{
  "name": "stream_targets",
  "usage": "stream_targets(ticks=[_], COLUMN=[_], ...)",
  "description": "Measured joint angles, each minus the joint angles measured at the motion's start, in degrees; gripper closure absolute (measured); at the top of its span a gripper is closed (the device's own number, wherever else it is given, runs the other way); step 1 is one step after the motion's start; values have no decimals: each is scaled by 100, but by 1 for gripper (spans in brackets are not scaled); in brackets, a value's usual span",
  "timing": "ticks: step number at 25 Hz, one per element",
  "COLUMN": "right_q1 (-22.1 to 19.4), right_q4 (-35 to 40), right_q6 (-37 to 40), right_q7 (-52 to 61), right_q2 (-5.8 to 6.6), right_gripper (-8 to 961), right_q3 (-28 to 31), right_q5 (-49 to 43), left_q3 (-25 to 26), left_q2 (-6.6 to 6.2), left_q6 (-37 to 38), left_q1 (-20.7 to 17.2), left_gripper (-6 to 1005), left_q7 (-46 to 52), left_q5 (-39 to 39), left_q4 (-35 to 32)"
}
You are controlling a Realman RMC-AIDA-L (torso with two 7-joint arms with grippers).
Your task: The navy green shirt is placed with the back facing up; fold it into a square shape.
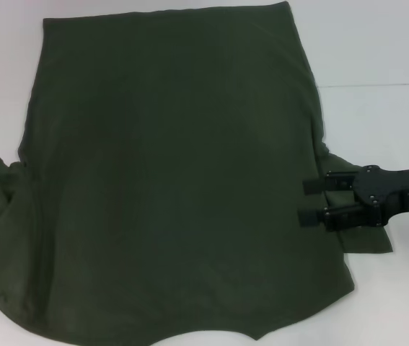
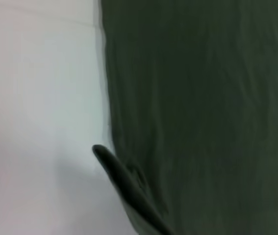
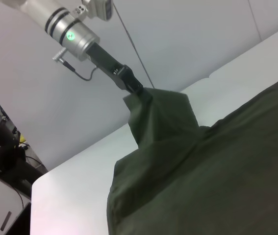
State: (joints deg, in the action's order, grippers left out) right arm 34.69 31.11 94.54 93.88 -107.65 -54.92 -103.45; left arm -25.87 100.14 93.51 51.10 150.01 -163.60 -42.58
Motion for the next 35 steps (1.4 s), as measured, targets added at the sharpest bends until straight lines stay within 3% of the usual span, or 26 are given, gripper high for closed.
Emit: stream_targets(ticks=[4,9,16,20,21,26,31,35], right_q1=[4,59,62,64,64,64,51,39], right_q4=[-6,-8,-2,6,5,-3,-8,-9], right_q6=[-95,-120,-121,-121,-122,-128,-130,-129], right_q7=[-2,-2,-24,-27,-28,-35,-36,-36], right_q2=[-28,-55,-62,-62,-62,-49,-44,-40], right_gripper=[44,44,43,43,43,43,43,43], right_q3=[-21,1,13,38,45,59,90,150], right_q5=[-48,-206,-203,-202,-203,-204,-207,-209], left_q3=[-174,-757,-818,-804,-747,-693,-659,-643], left_q2=[-75,-118,-51,67,200,527,846,990], left_q6=[160,251,273,166,-12,-590,-1249,-1544], left_q1=[140,351,652,791,866,916,869,854], left_gripper=[993,991,988,987,986,984,824,670], left_q7=[29,284,713,843,900,1048,1106,1057], left_q5=[-10,-15,39,60,70,78,175,298], left_q4=[-18,-16,341,587,730,944,1111,1176])
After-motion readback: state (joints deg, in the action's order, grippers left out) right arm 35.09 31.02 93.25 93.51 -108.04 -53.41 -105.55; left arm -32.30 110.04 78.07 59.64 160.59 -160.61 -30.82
